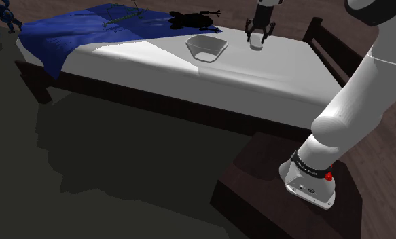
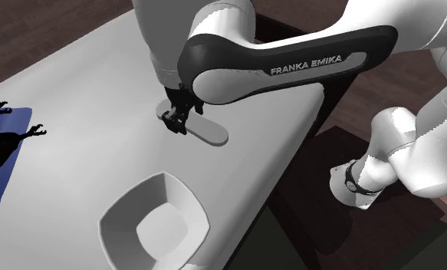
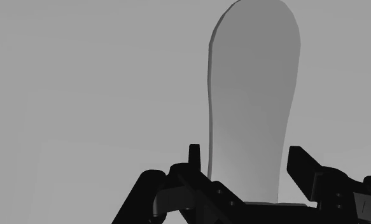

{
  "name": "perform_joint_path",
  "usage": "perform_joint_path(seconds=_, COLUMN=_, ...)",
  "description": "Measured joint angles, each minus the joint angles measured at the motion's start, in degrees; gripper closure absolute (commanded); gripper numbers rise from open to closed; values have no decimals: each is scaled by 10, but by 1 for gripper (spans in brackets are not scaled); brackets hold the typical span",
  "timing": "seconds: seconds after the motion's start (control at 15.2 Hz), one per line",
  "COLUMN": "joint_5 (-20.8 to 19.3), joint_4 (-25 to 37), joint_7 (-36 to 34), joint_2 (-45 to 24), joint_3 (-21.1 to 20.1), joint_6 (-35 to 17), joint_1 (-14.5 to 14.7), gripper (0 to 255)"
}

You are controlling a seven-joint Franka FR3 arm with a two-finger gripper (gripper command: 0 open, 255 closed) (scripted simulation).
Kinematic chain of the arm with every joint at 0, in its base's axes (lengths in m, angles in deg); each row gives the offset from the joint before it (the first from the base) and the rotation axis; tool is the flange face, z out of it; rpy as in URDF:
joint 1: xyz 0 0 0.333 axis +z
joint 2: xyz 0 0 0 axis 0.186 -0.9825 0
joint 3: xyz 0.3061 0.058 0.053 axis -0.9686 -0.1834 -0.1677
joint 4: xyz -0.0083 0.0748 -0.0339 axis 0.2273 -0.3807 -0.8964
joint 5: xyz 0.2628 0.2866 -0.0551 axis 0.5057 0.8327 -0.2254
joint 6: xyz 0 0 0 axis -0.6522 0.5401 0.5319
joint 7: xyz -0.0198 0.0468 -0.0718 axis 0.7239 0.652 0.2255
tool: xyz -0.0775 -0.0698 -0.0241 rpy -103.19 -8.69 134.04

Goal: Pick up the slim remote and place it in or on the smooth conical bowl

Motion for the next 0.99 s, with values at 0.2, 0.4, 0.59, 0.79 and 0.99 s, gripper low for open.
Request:
perform_joint_path(seconds=0.2, joint_5=0, joint_4=22, joint_7=1, joint_2=1, joint_3=0, joint_6=23, joint_1=0, gripper=255)
perform_joint_path(seconds=0.4, joint_5=1, joint_4=49, joint_7=2, joint_2=-2, joint_3=1, joint_6=46, joint_1=-1, gripper=255)
perform_joint_path(seconds=0.59, joint_5=2, joint_4=77, joint_7=2, joint_2=-7, joint_3=1, joint_6=70, joint_1=-1, gripper=255)
perform_joint_path(seconds=0.79, joint_5=2, joint_4=106, joint_7=3, joint_2=-11, joint_3=1, joint_6=96, joint_1=-2, gripper=255)
perform_joint_path(seconds=0.99, joint_5=5, joint_4=134, joint_7=-10, joint_2=-24, joint_3=-5, joint_6=111, joint_1=5, gripper=255)
